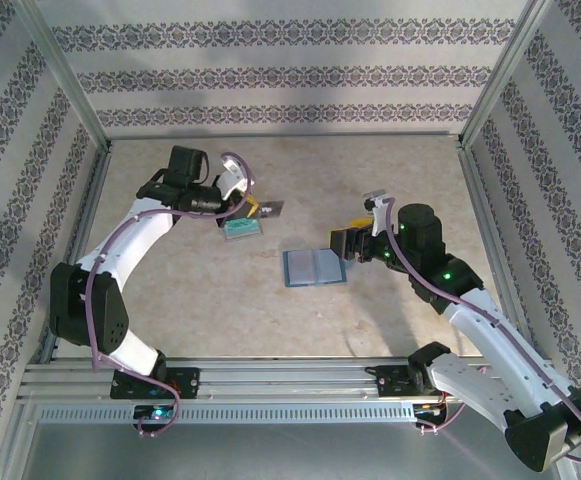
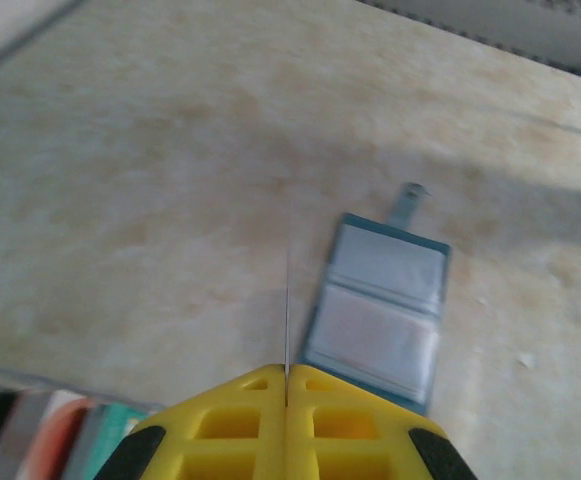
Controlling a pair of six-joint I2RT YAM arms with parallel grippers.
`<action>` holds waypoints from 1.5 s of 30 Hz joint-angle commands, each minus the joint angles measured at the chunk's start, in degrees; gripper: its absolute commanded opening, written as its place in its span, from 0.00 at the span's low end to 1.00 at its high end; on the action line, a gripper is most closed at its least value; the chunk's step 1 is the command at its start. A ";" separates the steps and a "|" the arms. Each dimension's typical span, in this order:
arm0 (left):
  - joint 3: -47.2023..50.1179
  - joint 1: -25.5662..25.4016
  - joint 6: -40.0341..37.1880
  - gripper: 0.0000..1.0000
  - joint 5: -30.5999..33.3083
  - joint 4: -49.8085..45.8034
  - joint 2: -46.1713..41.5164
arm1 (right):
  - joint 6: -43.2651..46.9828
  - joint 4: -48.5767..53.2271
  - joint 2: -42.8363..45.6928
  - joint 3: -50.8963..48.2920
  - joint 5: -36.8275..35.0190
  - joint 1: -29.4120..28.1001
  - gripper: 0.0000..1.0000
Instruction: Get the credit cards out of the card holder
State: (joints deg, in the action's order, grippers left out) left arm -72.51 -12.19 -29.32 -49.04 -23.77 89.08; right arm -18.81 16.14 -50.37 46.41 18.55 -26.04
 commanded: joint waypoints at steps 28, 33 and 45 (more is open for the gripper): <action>3.07 14.71 1.95 0.00 -8.60 29.92 10.83 | -12.52 -0.50 -5.04 -5.40 -19.16 -3.65 0.98; 2.78 15.48 -2.29 0.00 -10.56 29.15 13.51 | -12.75 -0.59 -5.66 -5.12 -19.14 -4.18 0.98; 0.47 17.19 -10.33 0.00 -16.09 26.30 19.91 | -13.18 -0.48 -4.68 -4.64 -20.38 -4.63 0.98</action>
State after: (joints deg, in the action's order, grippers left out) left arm -69.69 3.97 -35.05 -61.01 4.91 108.16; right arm -31.40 16.08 -55.88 41.43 -0.10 -29.91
